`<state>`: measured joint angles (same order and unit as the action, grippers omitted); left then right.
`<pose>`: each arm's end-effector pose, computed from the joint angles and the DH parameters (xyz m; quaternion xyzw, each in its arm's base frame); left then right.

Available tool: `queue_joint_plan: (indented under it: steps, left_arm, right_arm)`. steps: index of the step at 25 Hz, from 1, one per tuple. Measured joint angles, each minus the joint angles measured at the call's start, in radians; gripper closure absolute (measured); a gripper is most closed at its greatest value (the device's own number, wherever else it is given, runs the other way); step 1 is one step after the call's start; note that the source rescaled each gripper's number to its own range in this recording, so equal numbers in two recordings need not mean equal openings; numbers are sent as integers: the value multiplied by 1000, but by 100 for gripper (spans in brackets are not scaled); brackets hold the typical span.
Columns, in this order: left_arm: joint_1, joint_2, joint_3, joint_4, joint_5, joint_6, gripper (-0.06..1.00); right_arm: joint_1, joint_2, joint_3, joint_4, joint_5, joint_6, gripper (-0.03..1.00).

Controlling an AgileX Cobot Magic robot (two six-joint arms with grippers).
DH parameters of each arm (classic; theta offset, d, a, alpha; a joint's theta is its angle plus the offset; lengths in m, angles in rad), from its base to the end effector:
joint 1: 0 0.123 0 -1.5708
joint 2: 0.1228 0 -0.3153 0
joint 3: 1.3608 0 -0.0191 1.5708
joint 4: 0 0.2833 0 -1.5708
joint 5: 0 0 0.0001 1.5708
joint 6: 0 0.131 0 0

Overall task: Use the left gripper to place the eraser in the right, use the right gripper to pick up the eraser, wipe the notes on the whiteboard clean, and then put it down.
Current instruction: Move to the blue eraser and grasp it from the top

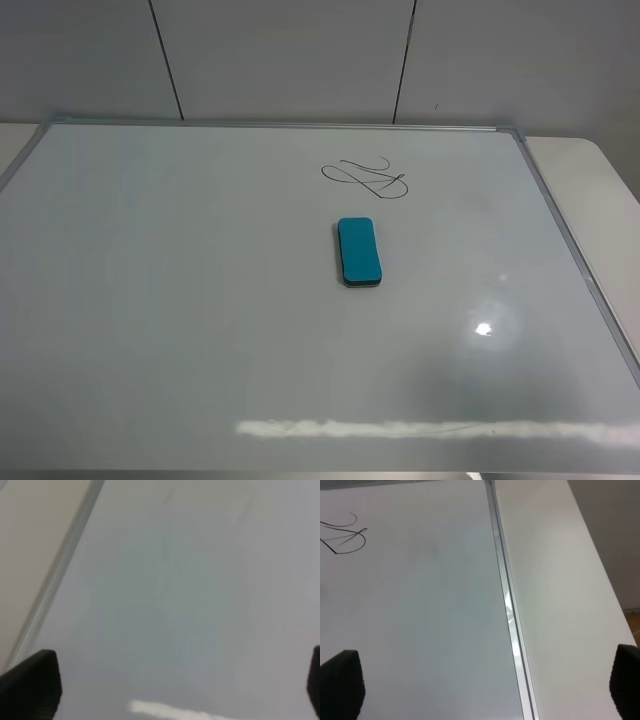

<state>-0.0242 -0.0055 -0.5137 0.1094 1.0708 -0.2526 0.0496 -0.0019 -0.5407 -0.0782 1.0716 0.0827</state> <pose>0.0258 0.0119 0.2789 -0.0997 0.8437 -0.0183 0.5271 0.0233 -0.0078 0.2875 0.0165 0.8441 -0.0036 0.5360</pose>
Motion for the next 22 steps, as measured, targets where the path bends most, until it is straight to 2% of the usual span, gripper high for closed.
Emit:
queue_joint_plan:
  steps: [16, 22]
  left_arm:
    - [0, 0, 0, 0, 0, 0, -6]
    - [0, 0, 0, 0, 0, 0, -6]
  right_arm:
    - [0, 0, 0, 0, -25, 0, 0]
    - [0, 0, 0, -9, 20, 8, 0]
